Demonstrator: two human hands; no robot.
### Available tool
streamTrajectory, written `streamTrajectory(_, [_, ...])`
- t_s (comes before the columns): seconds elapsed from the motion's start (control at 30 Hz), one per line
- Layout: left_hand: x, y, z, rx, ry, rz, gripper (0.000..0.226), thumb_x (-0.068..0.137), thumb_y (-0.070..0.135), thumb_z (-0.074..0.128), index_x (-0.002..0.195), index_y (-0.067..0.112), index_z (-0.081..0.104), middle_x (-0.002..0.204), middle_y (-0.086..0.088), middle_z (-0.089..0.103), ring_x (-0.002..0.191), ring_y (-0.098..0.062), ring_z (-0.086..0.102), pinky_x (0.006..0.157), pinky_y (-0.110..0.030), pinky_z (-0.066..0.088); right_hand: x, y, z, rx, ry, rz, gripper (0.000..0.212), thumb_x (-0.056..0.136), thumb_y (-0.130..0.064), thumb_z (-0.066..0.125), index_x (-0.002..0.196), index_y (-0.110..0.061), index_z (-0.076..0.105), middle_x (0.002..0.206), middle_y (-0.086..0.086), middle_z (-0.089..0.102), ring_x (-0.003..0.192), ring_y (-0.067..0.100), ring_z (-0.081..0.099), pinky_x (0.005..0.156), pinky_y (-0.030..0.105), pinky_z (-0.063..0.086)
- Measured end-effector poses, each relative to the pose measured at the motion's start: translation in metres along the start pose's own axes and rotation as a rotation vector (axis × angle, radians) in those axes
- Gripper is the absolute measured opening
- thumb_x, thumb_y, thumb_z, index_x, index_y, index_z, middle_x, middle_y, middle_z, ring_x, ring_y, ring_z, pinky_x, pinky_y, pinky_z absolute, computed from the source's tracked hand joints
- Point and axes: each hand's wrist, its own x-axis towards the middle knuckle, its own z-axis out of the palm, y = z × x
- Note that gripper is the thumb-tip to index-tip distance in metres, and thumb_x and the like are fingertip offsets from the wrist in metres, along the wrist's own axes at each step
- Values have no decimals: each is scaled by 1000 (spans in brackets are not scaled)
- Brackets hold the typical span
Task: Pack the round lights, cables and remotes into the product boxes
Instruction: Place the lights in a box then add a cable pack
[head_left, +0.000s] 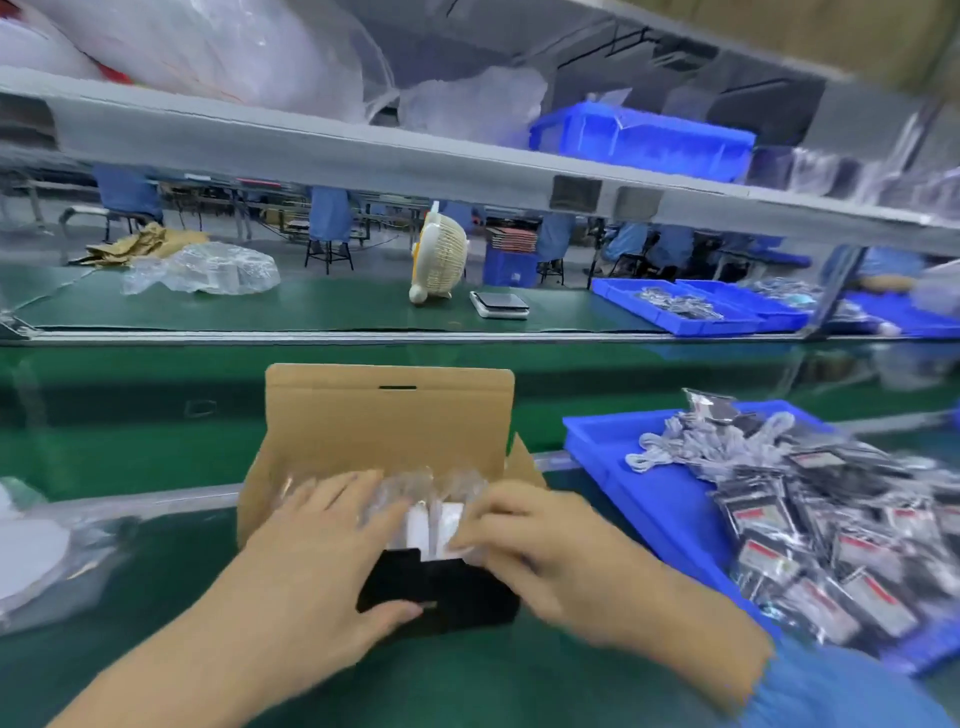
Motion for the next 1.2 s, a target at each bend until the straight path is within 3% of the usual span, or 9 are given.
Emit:
streamTrajectory(0.13, [7,13,0,77,-49,-43,77,89,72,40,151,47,0,147,9,30,133,-20,31,112,-40,27,-13,86,-60,-157,369,404,11,91,-13,64,99,-18,68,95,-7,68,89,13,64,83,32,50])
streamTrajectory(0.27, [-2,21,-11,17,-30,-101,75,84,67,58,148,45,26,142,6,42,130,-23,40,111,-43,32,-52,182,-44,-484,-464,893,56,100,-31,45,152,-22,26,156,9,27,141,27,33,111,36,32])
streamTrajectory(0.37, [-8,21,-11,55,117,-102,82,43,51,95,116,22,71,120,-18,64,107,-39,64,85,-52,56,-70,209,-14,-594,-522,845,55,102,-25,34,154,-28,18,160,7,14,144,28,24,113,37,31])
streamTrajectory(0.5, [-9,4,-4,-178,120,-245,100,79,63,69,155,32,12,163,-1,4,149,-23,17,118,-33,26,-62,222,-20,-836,-520,837,47,97,-24,40,144,-31,35,146,0,35,131,26,39,100,35,42])
streamTrajectory(0.63, [-6,-10,-1,-284,121,-182,80,81,59,68,146,38,29,142,20,38,129,-6,36,104,-20,34,-65,223,-17,-960,-459,845,34,99,-33,40,131,-25,48,133,0,49,126,21,44,101,35,39])
streamTrajectory(0.73, [-7,-7,-1,-338,140,-169,71,81,56,70,141,41,35,124,28,43,115,2,31,91,-13,29,-59,203,-29,-657,-202,950,26,102,-30,41,121,-15,49,124,8,51,118,28,52,97,38,41])
streamTrajectory(0.9, [-4,20,5,-11,99,-115,64,75,49,78,126,20,52,129,2,52,121,-21,48,89,-25,49,-1,85,-61,-27,645,481,8,89,-24,68,85,-25,61,79,-11,65,67,7,61,63,8,40])
streamTrajectory(1.0, [-3,28,16,127,194,-73,76,20,31,100,85,1,74,90,-15,72,80,-33,72,59,-36,60,31,6,-53,114,618,197,4,87,-23,68,88,-24,64,79,-14,66,67,6,60,60,11,44])
streamTrajectory(1.2, [-4,37,11,101,247,-112,60,9,20,97,63,6,72,58,-9,65,55,-28,67,46,-31,54,83,-38,5,-65,98,-145,16,90,-13,60,103,-8,67,102,1,68,87,24,64,68,41,53])
